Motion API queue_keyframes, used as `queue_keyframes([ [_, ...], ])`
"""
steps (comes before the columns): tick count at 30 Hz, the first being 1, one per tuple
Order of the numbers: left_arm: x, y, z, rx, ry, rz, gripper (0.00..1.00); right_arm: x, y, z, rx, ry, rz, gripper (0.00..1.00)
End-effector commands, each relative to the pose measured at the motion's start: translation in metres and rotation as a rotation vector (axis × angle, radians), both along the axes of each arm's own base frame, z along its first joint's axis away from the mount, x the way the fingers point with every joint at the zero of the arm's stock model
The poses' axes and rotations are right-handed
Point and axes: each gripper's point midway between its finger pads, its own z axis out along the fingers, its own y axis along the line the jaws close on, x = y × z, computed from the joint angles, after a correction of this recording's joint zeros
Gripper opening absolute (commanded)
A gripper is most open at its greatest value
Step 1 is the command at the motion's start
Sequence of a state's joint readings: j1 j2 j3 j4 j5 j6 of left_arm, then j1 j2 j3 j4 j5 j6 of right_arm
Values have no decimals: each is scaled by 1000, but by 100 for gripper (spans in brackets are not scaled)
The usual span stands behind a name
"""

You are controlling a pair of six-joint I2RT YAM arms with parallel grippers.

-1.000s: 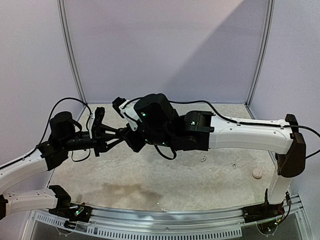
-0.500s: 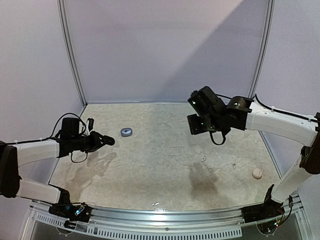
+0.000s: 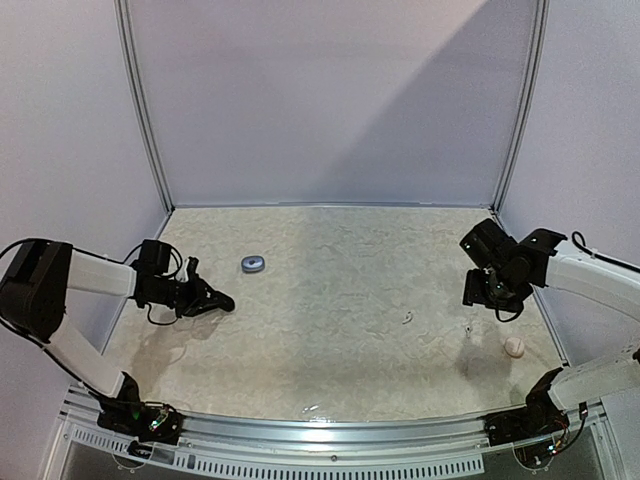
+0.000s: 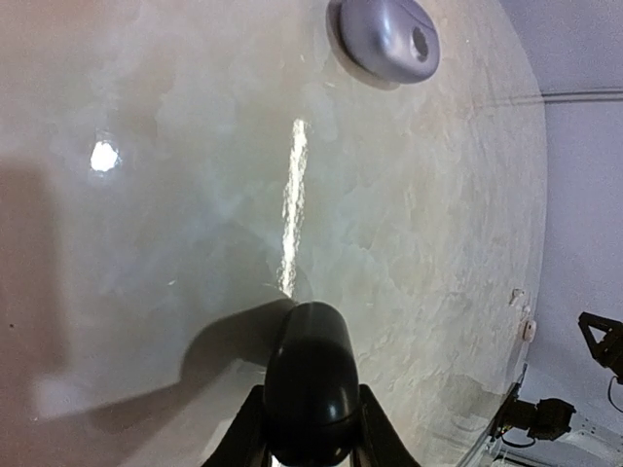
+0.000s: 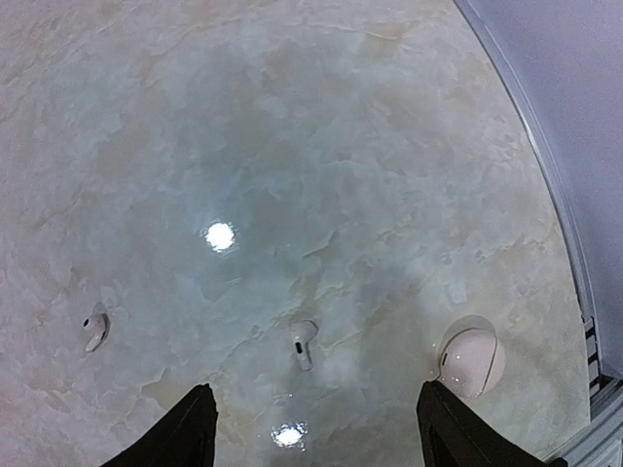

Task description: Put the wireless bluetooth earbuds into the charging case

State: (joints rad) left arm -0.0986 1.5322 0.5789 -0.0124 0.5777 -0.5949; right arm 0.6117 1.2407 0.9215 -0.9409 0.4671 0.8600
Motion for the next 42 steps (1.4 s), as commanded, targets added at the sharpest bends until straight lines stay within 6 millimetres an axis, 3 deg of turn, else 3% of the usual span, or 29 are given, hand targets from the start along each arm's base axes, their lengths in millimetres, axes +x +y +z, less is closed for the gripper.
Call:
queue_keyframes([
  [1,-1,4,-9,10,62,-34,7,-13,-30,-17,72,48,-144,78],
  [3,4,5,-9,9,74,-34,22,-22,-48,-25,95,101,-214,83],
  [7,1,16,-20,59,131,-14,37,-37,-70,-41,109,187,-300,86],
  [14,-1,38,-18,177,180,12,68,-57,-85,-72,152,281,-431,88],
  [17,-8,49,-16,251,230,5,93,-64,-92,-80,163,311,-477,89],
  [23,-5,66,5,379,262,-31,99,-77,-107,-82,127,344,-528,89],
  [30,2,60,20,342,235,-20,99,-73,-97,-97,256,307,-533,89],
  [34,4,59,25,336,218,-18,98,-66,-105,-99,219,320,-514,87],
  [42,12,55,31,305,204,3,98,-62,-101,-125,238,343,-499,84],
])
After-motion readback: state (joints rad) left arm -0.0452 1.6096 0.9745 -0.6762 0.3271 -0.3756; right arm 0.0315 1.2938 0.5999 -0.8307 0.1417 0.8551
